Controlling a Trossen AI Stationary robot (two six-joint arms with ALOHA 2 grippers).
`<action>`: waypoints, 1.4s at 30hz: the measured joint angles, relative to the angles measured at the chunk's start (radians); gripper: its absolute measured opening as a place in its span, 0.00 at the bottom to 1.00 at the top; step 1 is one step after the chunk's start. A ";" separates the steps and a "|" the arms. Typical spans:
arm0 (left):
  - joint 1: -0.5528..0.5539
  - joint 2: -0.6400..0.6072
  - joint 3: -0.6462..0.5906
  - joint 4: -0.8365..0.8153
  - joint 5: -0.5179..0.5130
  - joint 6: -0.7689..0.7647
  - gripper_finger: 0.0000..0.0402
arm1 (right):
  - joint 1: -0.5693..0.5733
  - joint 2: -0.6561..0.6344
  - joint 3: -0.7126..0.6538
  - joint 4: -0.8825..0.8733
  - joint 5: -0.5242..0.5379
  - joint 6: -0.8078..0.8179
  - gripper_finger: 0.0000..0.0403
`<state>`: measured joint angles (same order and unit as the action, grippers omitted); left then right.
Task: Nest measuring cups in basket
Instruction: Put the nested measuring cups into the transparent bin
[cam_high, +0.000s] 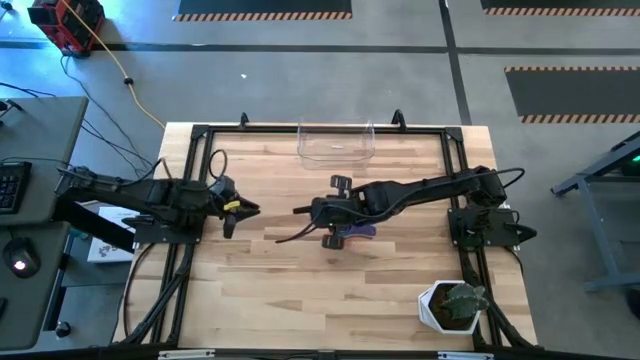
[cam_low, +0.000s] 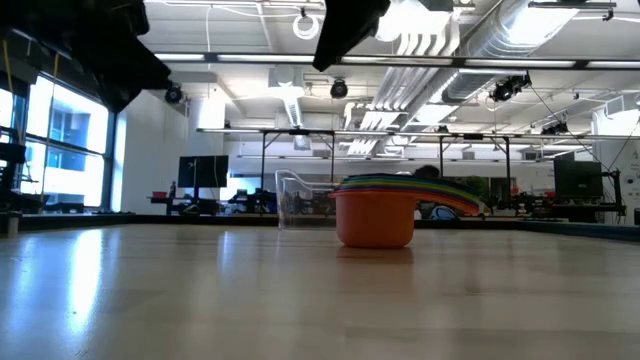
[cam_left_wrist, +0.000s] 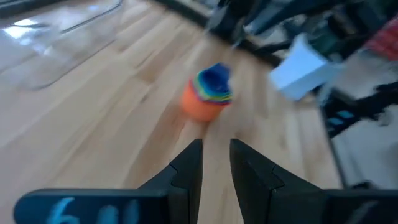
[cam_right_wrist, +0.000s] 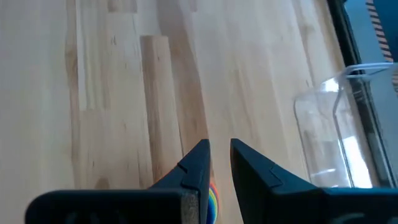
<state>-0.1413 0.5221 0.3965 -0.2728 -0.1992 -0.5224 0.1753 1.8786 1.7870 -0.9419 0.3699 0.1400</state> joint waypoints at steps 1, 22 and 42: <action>0.000 -0.021 -0.030 0.045 0.013 0.010 0.18 | 0.000 0.000 0.007 -0.002 0.004 0.011 0.14; 0.000 -0.338 -0.319 0.381 0.090 0.137 0.18 | -0.014 -0.001 0.033 -0.001 0.027 0.094 0.14; 0.002 -0.418 -0.385 0.369 0.086 0.272 0.18 | -0.041 -0.001 0.032 -0.133 -0.058 0.328 0.14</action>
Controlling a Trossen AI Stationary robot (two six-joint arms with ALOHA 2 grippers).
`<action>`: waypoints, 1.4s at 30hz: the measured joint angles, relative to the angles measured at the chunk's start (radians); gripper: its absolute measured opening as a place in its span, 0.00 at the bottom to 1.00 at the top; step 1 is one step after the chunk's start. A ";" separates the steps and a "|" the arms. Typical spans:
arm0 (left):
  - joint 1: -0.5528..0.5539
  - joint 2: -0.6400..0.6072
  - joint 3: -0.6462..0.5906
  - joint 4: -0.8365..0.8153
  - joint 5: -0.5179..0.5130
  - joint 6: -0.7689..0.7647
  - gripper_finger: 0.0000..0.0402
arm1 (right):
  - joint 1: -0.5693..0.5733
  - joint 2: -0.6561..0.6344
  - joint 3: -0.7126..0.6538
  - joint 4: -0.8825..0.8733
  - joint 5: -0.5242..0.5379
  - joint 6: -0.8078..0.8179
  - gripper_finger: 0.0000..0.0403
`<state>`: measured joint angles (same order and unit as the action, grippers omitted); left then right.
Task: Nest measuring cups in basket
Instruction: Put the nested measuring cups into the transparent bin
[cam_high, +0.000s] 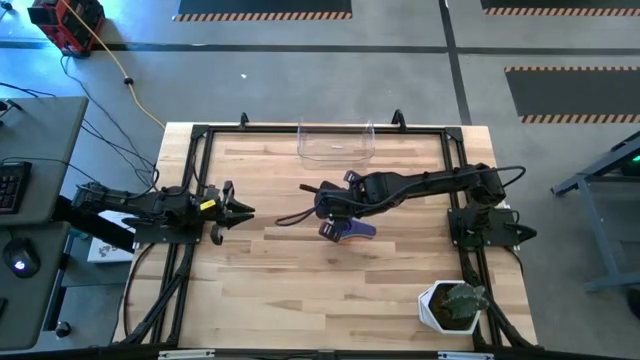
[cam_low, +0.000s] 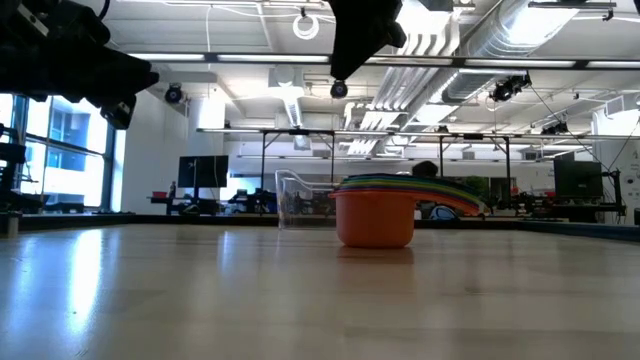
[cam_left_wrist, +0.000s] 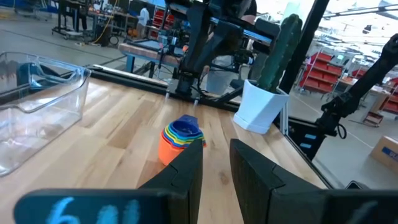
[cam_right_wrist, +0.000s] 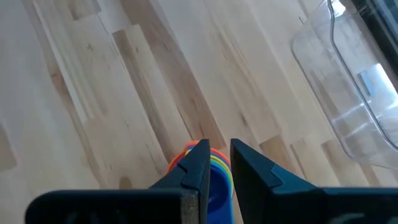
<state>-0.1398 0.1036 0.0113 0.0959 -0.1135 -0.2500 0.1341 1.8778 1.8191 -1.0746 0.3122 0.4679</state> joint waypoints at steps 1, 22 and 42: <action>0.000 0.000 0.000 0.000 0.000 -0.002 0.18 | 0.000 0.000 0.000 0.000 0.002 -0.001 0.14; 0.000 0.000 0.000 -0.002 -0.001 -0.009 0.18 | -0.018 0.000 -0.001 -0.168 -0.120 -0.061 0.14; 0.000 0.000 0.001 -0.002 -0.002 -0.009 0.18 | -0.019 -0.065 -0.001 -0.285 -0.148 -0.072 0.14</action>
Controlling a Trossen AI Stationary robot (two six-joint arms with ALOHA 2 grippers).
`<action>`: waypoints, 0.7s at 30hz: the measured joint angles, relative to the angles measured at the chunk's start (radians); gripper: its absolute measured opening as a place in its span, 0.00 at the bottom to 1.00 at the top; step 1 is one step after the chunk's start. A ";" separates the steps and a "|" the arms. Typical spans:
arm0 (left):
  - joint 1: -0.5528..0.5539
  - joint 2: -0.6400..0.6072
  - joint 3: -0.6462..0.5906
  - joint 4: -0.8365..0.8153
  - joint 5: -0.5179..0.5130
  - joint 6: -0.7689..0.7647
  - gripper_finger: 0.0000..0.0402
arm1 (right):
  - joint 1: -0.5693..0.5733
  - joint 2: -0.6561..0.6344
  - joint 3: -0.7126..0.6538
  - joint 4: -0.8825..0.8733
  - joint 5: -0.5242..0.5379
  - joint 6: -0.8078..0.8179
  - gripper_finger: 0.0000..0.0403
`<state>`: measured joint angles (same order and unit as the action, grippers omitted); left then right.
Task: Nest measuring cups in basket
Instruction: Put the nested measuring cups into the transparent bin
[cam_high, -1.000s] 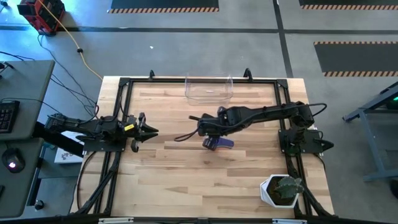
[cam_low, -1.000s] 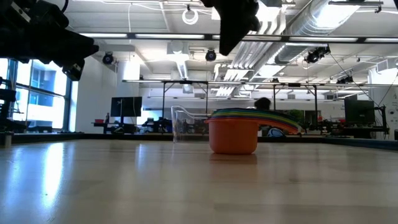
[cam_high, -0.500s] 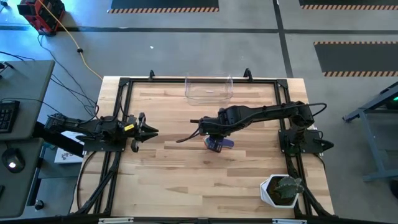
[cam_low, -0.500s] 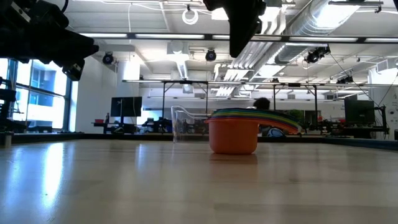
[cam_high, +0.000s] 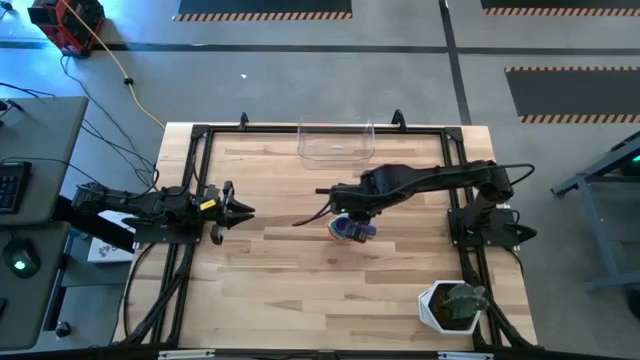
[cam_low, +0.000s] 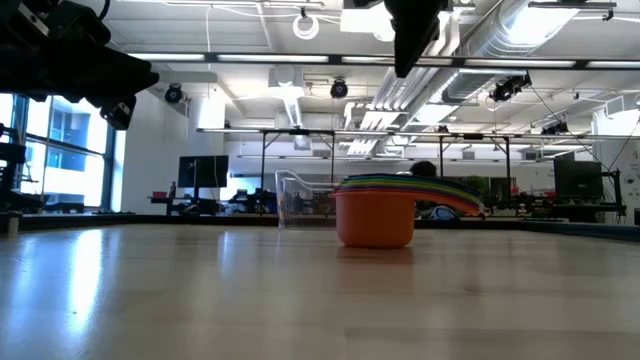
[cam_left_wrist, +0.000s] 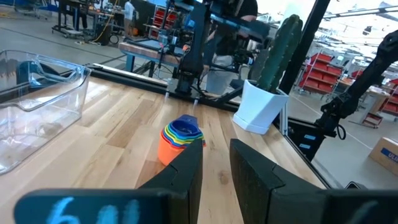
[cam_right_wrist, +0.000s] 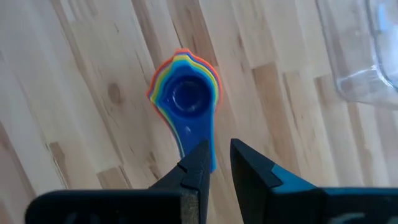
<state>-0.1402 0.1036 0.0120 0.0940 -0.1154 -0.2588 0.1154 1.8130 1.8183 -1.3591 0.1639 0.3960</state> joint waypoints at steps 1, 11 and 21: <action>0.000 0.000 0.000 0.001 0.000 0.000 0.18 | 0.000 -0.011 0.000 -0.011 0.003 -0.005 0.14; 0.000 0.000 0.000 0.000 0.000 0.000 0.18 | 0.000 -0.076 0.000 -0.105 0.029 -0.057 0.25; 0.000 0.000 0.000 0.000 0.000 0.000 0.18 | 0.010 -0.093 -0.001 -0.167 0.037 -0.083 0.53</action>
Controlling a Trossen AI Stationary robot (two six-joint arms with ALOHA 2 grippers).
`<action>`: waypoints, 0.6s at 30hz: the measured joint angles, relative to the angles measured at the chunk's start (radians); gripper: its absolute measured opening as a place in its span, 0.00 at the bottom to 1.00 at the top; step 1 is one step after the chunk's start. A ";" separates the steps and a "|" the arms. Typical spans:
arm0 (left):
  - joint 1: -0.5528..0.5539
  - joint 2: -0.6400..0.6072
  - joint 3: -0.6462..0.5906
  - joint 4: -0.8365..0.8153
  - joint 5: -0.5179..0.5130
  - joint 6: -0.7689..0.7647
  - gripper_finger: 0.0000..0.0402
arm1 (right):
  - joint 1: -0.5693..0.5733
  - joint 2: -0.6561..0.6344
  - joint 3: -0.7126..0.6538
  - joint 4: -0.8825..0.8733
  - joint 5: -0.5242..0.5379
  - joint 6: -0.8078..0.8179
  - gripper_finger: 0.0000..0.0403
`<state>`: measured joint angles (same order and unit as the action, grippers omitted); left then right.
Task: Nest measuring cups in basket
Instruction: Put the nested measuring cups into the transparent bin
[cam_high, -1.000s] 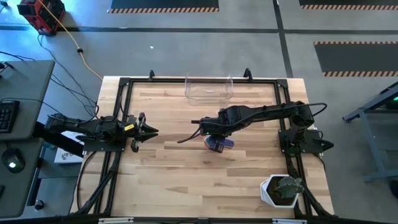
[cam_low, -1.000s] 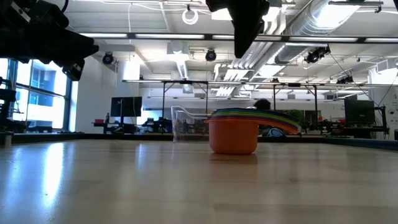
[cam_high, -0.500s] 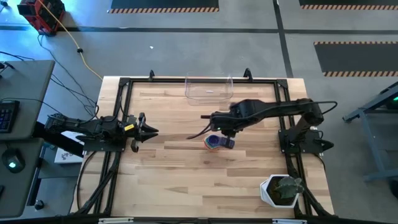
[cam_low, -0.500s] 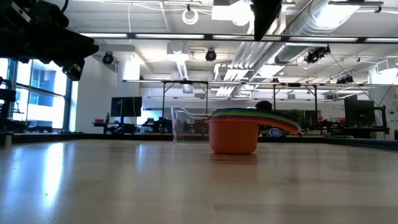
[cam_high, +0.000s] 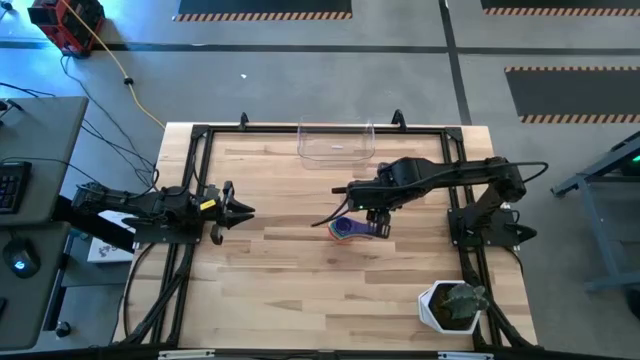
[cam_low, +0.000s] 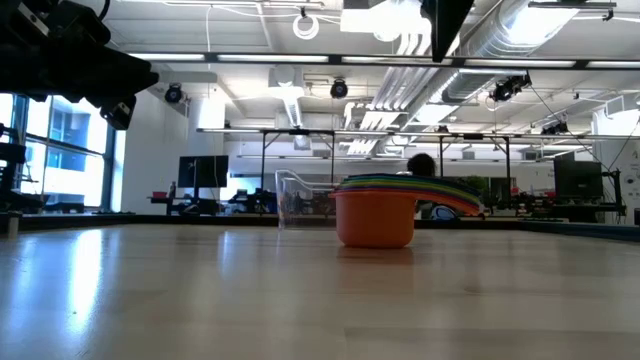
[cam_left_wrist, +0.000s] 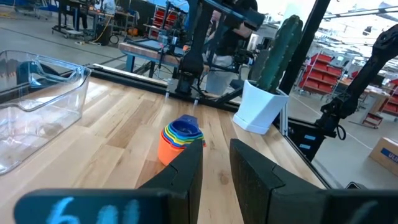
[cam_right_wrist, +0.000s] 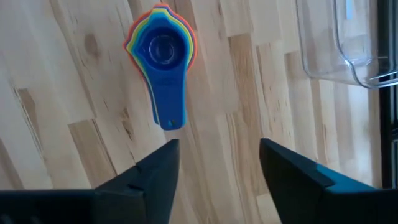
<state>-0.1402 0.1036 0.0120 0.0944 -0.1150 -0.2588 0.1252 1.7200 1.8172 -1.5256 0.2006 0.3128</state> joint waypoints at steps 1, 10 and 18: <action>0.000 0.000 0.000 0.000 0.000 0.000 0.18 | 0.003 -0.002 0.000 0.000 0.002 -0.001 0.55; 0.000 0.000 0.000 0.000 0.000 0.000 0.18 | 0.006 -0.221 -0.329 0.280 -0.018 -0.001 0.68; 0.000 0.000 0.000 0.000 0.000 0.000 0.18 | 0.004 -0.423 -0.628 0.495 -0.053 0.017 0.73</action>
<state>-0.1398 0.1036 0.0124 0.0944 -0.1150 -0.2585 0.1287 1.2968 1.1892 -1.0309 0.1474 0.3302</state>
